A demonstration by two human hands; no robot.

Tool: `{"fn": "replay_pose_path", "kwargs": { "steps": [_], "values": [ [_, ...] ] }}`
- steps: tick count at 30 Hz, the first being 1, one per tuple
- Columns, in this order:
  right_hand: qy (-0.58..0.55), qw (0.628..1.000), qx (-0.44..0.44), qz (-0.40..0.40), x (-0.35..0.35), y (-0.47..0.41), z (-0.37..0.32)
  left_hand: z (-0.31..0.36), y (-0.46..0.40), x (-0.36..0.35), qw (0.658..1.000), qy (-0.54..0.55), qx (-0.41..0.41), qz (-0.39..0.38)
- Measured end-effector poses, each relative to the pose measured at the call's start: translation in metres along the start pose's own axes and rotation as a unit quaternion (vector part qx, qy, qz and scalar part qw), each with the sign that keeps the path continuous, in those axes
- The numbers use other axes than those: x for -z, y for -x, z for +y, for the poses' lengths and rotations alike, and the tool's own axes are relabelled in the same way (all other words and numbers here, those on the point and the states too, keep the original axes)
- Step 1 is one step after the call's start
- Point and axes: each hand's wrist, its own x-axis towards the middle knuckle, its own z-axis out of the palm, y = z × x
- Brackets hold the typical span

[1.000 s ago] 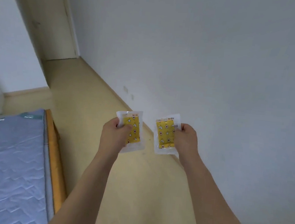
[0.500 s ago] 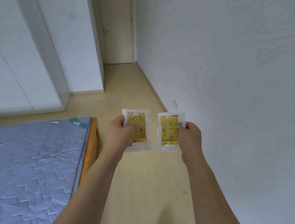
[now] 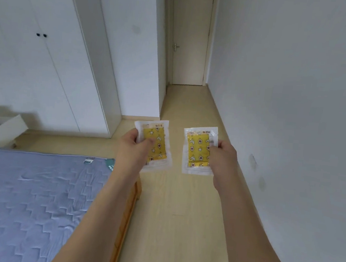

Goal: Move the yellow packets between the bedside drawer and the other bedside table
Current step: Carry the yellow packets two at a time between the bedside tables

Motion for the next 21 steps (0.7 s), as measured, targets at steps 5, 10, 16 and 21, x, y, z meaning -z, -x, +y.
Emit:
{"fn": "replay_pose_path", "kwargs": {
  "steps": [5, 10, 16, 21],
  "values": [
    [0.007, 0.999, 0.021, -0.028, -0.081, -0.121, -0.002, -0.038, -0.125, -0.027, 0.999, -0.012, 0.026, 0.019],
    [0.030, 0.998, 0.046, -0.041, -0.167, -0.258, -0.026, -0.047, -0.281, -0.057, 0.999, 0.005, 0.030, 0.022],
    [0.036, 0.997, 0.059, -0.043, -0.249, -0.396, -0.057, -0.046, -0.439, -0.097, 0.998, 0.017, 0.045, 0.033],
    [0.020, 0.996, 0.031, -0.083, -0.334, -0.507, -0.049, -0.069, -0.558, -0.115, 0.997, 0.004, 0.060, 0.053]
  ]
}}
